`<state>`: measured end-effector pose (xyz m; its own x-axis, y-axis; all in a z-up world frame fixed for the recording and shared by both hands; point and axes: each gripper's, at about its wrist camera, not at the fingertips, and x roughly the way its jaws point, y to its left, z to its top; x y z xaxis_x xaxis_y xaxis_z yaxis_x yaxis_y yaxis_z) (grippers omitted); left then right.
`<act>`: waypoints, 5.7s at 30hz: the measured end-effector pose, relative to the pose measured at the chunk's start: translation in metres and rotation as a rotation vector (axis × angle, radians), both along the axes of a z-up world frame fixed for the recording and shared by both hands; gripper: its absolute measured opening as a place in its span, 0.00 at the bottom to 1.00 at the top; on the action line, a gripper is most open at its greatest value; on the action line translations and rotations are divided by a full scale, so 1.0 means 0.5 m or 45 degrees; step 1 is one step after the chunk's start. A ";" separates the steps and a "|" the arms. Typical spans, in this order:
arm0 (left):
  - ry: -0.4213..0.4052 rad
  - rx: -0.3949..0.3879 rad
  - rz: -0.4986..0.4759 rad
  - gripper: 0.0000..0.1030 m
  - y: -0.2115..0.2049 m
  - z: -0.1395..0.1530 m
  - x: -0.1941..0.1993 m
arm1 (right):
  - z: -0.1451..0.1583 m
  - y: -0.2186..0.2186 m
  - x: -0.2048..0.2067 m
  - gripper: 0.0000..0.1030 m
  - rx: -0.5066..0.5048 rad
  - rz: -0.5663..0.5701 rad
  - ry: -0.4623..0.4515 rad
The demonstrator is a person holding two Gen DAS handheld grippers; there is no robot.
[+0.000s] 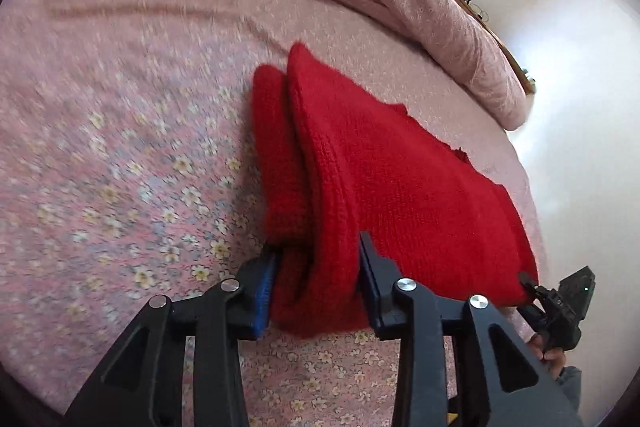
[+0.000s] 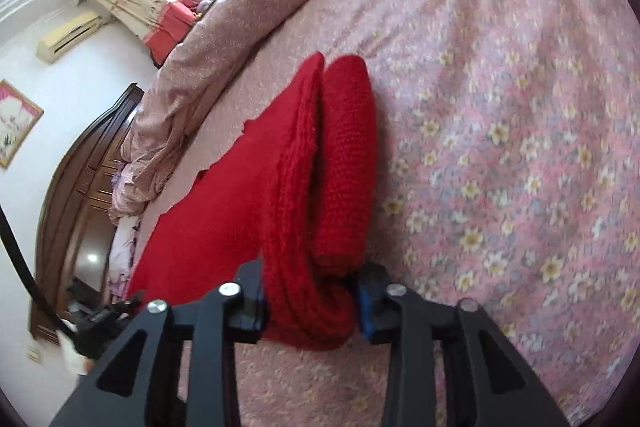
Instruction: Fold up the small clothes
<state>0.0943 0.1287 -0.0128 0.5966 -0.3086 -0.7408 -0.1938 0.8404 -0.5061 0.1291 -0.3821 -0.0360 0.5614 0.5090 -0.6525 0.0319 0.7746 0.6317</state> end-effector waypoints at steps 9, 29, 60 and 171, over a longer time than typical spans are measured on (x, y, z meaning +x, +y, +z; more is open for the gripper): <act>-0.178 0.150 0.047 0.34 -0.103 0.110 -0.045 | -0.029 -0.043 -0.002 0.66 0.177 -0.089 -0.009; 0.074 0.403 -0.210 0.10 -0.416 0.016 0.120 | -0.008 -0.031 0.018 0.26 0.142 -0.019 -0.001; -0.024 0.018 0.220 0.11 0.046 0.070 -0.090 | 0.271 0.695 0.076 0.21 -0.448 0.503 -0.396; -0.379 0.394 0.057 0.41 -0.118 0.089 0.017 | 0.162 0.581 -0.061 0.05 -0.498 0.367 -0.527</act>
<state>0.1030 0.0696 0.0315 0.8059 -0.0677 -0.5881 -0.1176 0.9553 -0.2712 0.0984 -0.0916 0.0449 0.6826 0.4454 -0.5793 -0.3983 0.8914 0.2160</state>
